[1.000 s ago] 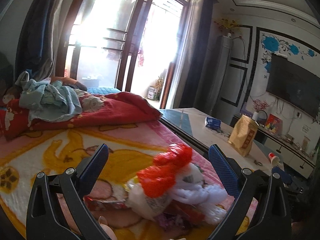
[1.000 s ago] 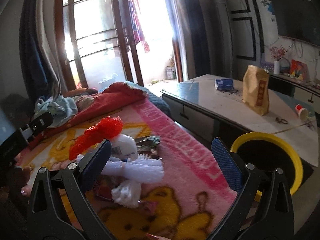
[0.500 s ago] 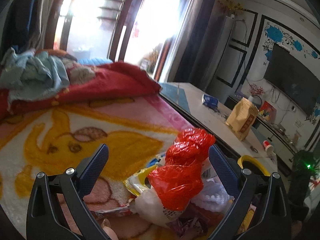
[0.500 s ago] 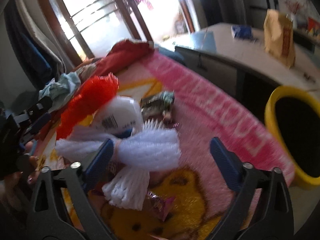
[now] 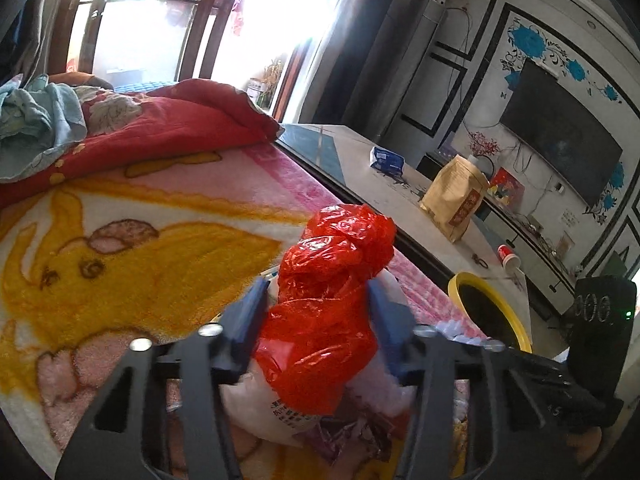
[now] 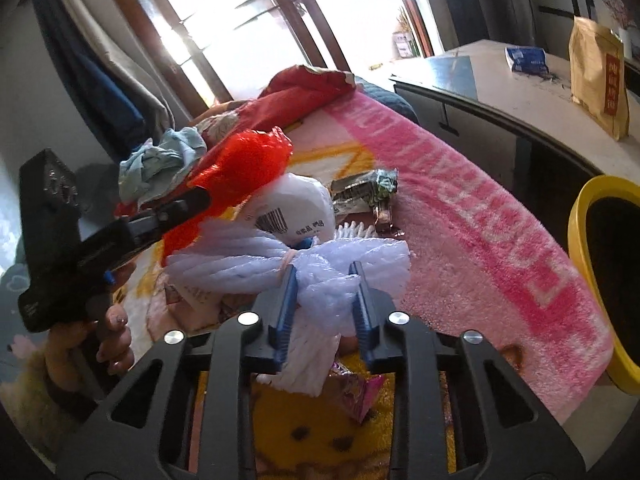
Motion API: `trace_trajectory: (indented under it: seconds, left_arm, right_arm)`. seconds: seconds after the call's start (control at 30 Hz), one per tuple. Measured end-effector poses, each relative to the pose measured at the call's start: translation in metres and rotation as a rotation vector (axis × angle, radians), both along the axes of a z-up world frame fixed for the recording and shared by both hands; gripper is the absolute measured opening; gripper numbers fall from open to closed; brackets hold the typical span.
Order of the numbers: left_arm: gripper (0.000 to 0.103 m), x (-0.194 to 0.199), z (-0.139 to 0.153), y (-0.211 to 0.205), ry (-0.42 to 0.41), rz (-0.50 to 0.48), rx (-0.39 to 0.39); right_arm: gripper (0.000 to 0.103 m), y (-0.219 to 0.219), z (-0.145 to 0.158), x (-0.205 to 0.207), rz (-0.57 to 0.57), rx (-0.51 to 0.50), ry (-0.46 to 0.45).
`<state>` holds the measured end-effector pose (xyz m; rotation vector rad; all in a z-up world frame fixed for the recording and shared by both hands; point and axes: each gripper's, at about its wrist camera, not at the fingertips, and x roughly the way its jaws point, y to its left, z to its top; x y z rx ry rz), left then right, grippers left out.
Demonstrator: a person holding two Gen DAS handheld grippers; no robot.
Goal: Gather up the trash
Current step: 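Grasp the red plastic bag with the left gripper while the right gripper grasps the white mesh sleeve, then carry the red bag and white mesh sleeve over the yellow-rimmed bin with both grippers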
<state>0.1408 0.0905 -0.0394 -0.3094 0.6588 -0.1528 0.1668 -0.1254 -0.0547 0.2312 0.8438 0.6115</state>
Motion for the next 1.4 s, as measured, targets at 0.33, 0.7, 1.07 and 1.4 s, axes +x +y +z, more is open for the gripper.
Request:
trace_trajectory:
  seconds: [0.33,0.7,1.07,1.4]
  left_arm:
    - [0.015,-0.014,0.025,-0.008,-0.089,-0.030,0.000]
    - [0.015,-0.018,0.052,-0.045,-0.152,-0.102,0.004]
    - [0.014,-0.010,0.052,-0.093,-0.147,-0.201,0.022]
    - [0.014,-0.004,0.046,-0.132,-0.130,-0.292,0.038]
  right_arm:
    - [0.015,-0.022,0.026,-0.009,-0.032,0.000,-0.096]
    - [0.014,-0.078,0.045,-0.014,-0.189,-0.024,-0.170]
    - [0.014,-0.135,0.048,-0.014,-0.353,-0.062,-0.188]
    - [0.014,-0.179,0.042,-0.010,-0.478,-0.093,-0.175]
